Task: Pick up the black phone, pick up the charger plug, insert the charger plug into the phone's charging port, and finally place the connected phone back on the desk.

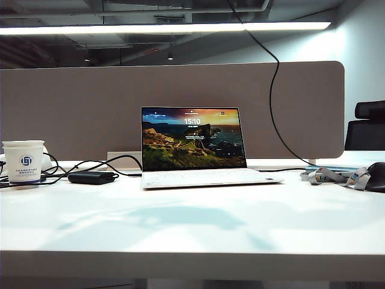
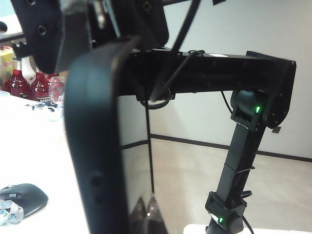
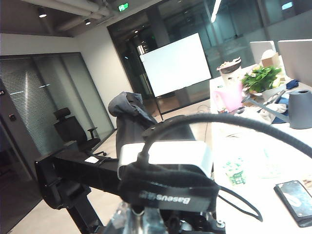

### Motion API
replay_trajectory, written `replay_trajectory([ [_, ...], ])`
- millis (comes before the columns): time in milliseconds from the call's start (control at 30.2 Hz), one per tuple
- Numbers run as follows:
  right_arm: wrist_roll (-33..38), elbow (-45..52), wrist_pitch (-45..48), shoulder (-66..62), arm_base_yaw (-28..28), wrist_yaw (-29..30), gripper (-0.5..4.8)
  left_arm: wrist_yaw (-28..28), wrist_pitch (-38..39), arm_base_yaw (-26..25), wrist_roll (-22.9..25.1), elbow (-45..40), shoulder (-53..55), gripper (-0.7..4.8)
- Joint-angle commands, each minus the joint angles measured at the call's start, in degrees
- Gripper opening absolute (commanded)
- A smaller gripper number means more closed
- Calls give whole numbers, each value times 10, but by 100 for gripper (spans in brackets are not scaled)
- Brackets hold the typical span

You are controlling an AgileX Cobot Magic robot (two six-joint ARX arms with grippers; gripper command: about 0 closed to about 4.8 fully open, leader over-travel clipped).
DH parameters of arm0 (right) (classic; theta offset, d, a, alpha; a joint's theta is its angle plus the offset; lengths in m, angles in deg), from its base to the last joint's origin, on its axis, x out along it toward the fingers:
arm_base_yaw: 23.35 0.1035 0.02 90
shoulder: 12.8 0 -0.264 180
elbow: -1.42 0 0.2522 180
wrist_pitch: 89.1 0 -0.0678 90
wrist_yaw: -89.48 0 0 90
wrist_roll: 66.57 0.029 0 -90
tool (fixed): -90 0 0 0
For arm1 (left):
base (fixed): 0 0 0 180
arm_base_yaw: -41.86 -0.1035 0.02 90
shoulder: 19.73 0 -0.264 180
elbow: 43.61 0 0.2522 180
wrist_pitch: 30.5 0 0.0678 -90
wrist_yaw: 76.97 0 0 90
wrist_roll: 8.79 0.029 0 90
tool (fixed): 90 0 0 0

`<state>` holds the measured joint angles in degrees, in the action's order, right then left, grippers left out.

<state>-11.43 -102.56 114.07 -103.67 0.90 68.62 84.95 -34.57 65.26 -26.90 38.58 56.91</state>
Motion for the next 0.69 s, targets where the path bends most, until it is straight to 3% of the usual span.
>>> replay_trajectory([
  [33, -4, -2, 8, 4, 0, 0, -7, 1, -10, 1, -4, 6, -4, -6],
  [695, -4, -2, 8, 4, -1, 2, -7, -1, 2, -23, -4, 6, -4, -6],
])
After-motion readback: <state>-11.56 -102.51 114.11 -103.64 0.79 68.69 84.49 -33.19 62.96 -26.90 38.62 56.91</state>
